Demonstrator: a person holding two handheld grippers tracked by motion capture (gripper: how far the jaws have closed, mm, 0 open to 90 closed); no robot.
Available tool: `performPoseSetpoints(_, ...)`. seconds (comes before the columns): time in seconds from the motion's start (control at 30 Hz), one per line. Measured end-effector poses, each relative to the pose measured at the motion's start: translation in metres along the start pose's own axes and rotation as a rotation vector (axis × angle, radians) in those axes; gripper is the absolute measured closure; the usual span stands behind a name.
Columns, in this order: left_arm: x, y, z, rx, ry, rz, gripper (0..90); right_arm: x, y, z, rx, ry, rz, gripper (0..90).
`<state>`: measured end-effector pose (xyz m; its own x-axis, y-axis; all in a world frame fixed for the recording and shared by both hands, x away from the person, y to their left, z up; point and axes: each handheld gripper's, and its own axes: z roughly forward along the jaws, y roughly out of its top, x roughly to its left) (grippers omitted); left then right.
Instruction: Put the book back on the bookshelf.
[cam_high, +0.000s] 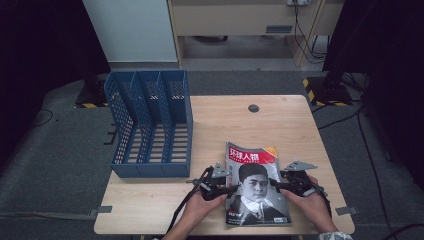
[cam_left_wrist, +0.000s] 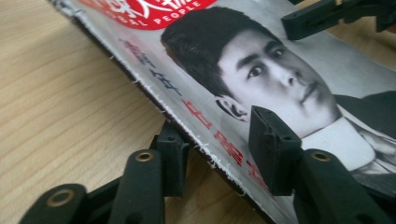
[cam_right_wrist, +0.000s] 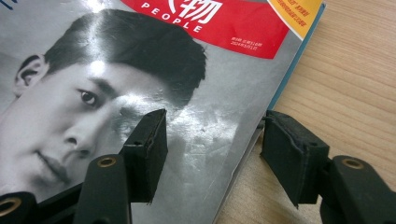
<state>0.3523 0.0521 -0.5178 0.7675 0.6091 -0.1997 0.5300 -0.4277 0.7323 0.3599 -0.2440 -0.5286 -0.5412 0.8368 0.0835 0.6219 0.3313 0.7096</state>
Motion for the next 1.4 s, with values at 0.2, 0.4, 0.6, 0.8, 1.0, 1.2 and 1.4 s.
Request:
performPoseSetpoints(0.2,0.004,0.017,0.009,0.072,-0.072,0.004,33.4,-0.001,0.0,0.001,-0.009,0.005,0.001,39.2)
performPoseSetpoints(0.4,0.014,0.039,0.017,0.088,-0.107,-0.059,14.9,-0.002,-0.001,0.002,-0.017,0.014,-0.004,39.2)
performPoseSetpoints(0.6,0.029,0.058,0.02,0.04,-0.084,-0.106,8.4,-0.003,-0.001,0.003,-0.024,0.026,-0.014,39.4)
performPoseSetpoints(0.8,0.034,0.068,0.023,0.045,-0.023,-0.058,21.5,-0.003,-0.001,0.004,-0.03,0.031,-0.02,39.9)
performPoseSetpoints(1.0,0.039,0.075,0.023,0.035,-0.006,-0.007,35.7,-0.005,-0.001,0.007,-0.052,0.051,-0.026,41.4)
performPoseSetpoints(1.2,0.043,0.083,0.023,0.032,-0.029,0.004,43.1,-0.004,-0.001,0.008,-0.065,0.053,-0.048,42.5)
performPoseSetpoints(1.4,0.044,0.094,0.026,0.073,-0.027,0.017,43.7,-0.003,-0.001,0.008,-0.068,0.046,-0.059,42.6)
